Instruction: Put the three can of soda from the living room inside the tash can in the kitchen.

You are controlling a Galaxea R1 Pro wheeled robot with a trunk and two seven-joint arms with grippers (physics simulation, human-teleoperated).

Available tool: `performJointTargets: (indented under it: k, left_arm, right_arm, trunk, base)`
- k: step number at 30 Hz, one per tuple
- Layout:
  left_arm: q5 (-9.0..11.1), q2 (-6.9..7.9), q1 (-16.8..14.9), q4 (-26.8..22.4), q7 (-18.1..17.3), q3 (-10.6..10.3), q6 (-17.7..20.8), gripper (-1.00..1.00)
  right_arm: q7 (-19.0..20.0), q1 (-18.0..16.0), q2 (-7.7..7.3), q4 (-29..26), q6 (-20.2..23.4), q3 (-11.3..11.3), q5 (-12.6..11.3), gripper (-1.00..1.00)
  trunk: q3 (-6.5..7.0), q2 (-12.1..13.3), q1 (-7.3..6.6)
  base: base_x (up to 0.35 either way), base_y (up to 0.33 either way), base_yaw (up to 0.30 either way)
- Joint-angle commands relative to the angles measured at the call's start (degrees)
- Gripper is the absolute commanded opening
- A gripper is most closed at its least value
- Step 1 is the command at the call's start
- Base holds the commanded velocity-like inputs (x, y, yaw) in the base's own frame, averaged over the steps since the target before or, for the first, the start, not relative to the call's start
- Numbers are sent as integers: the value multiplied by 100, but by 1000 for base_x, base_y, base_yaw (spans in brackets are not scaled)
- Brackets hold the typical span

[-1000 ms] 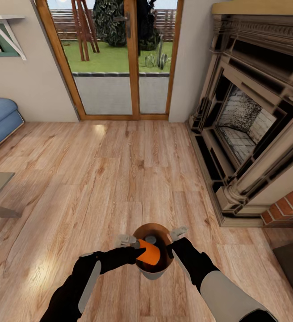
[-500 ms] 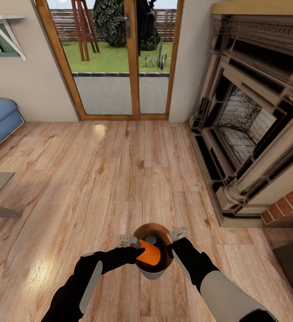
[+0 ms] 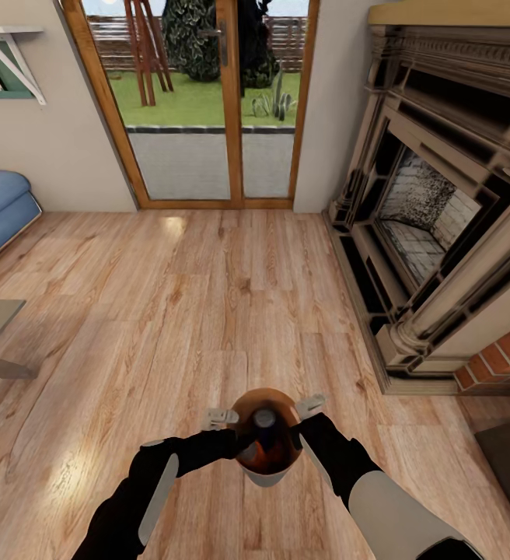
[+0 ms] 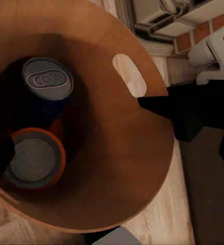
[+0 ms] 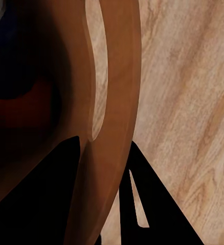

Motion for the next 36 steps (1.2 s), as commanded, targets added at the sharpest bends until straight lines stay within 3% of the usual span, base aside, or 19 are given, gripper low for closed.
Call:
performJointTargets:
  k: [1,5,9,11,14,17,18,19,21,24,28,30,36]
  left_arm:
    - [-5,0,0,0,-3,1,0,100]
    - [-7,34,0,-41,-231,41,1,100]
    - [-5,407,0,-81,-1681,92,7,100]
    - [-2,537,0,-82,-2151,137,8,100]
    - [2,880,0,-70,-3399,581,9,100]
    - [-1,1038,0,-50,-3823,912,8,100]
    - [-5,1185,0,-31,-4013,1108,5,100]
    - [-5,1269,2,-7,-4082,1183,4,100]
    - [-6,1703,1,346,-4267,1396,-40,100]
    - [-15,1912,2,782,-4314,1519,-383,100]
    - [-21,2030,1,1362,-4328,1695,-1045,100]
    - [-25,2098,2,1663,-4307,1782,-1558,100]
    - [-96,2131,2,2024,-4293,1822,-2038,100]
  right_arm:
    - [4,-2,1,-2,-6,0,-41,-100]
    - [8,-2,1,-2,-6,0,-41,-100]
    - [9,-2,1,-2,-6,0,-41,-100]
    - [9,-2,1,-2,-6,0,-41,-100]
    - [11,-2,-1,-2,-6,0,-41,-100]
    - [9,-2,0,-2,-6,0,-41,-100]
    - [7,-2,-1,-2,-6,0,-41,-100]
    - [6,-2,0,-2,-6,0,-41,-100]
    - [11,-2,-1,-2,-6,0,-41,-100]
    - [12,-2,-1,-2,-6,0,-41,-100]
    - [13,-2,-2,-2,-11,0,-41,-100]
    - [13,-2,-6,-2,-13,0,-41,-100]
    - [26,-2,-7,-2,-23,0,-42,-100]
  trunk:
    - [0,0,0]
    - [0,0,0]
    - [0,0,0]
    - [0,0,0]
    - [0,0,0]
    - [0,0,0]
    - [0,0,0]
    - [0,0,0]
    - [0,0,0]
    - [0,0,0]
    - [0,0,0]
    - [0,0,0]
    - [0,0,0]
  base:
    - [0,0,0]
    - [0,0,0]
    - [0,0,0]
    - [0,0,0]
    - [0,0,0]
    - [0,0,0]
    - [0,0,0]
    - [0,0,0]
    - [0,0,0]
    - [0,0,0]
    - [0,0,0]
    - [0,0,0]
    - [0,0,0]
